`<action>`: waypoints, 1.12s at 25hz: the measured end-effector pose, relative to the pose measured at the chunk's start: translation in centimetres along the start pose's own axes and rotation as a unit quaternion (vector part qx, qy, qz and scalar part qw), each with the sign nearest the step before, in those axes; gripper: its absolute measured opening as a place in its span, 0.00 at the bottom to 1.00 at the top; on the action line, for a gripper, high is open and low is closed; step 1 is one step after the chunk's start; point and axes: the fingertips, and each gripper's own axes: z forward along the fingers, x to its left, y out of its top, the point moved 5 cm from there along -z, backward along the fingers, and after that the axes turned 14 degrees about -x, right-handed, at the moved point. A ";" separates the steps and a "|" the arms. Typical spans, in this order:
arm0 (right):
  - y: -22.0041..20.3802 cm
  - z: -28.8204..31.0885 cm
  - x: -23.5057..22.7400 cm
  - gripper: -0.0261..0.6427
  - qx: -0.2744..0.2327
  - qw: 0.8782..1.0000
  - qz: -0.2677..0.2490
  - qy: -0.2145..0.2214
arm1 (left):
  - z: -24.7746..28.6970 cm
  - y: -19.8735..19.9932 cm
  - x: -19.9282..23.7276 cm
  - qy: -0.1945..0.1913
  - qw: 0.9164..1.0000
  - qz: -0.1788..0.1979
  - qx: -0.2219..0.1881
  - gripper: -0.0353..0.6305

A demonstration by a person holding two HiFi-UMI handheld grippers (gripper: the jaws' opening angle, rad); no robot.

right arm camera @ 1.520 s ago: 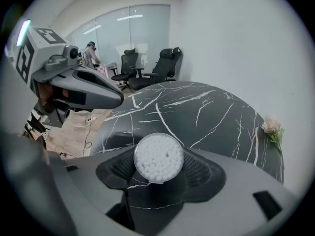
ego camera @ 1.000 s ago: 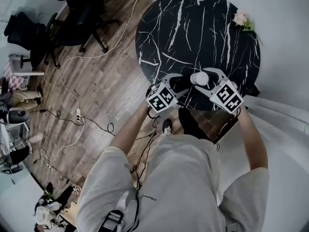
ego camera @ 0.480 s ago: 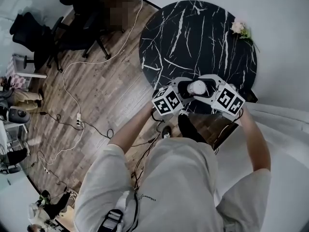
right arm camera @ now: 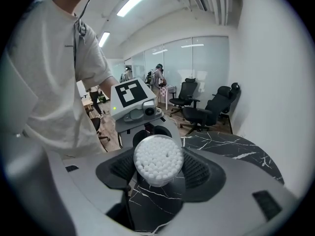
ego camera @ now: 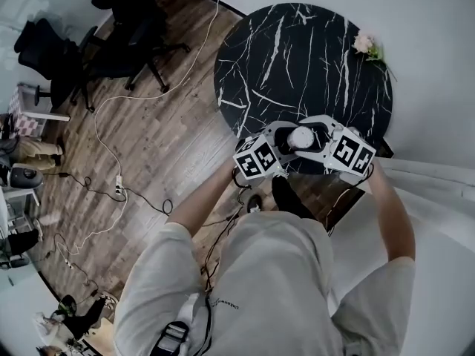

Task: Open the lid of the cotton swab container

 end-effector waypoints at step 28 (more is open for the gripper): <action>0.7 1.1 0.6 0.46 0.043 0.998 -0.047 0.013 | -0.7 -0.4 -0.1 0.014 0.999 0.032 0.038 0.45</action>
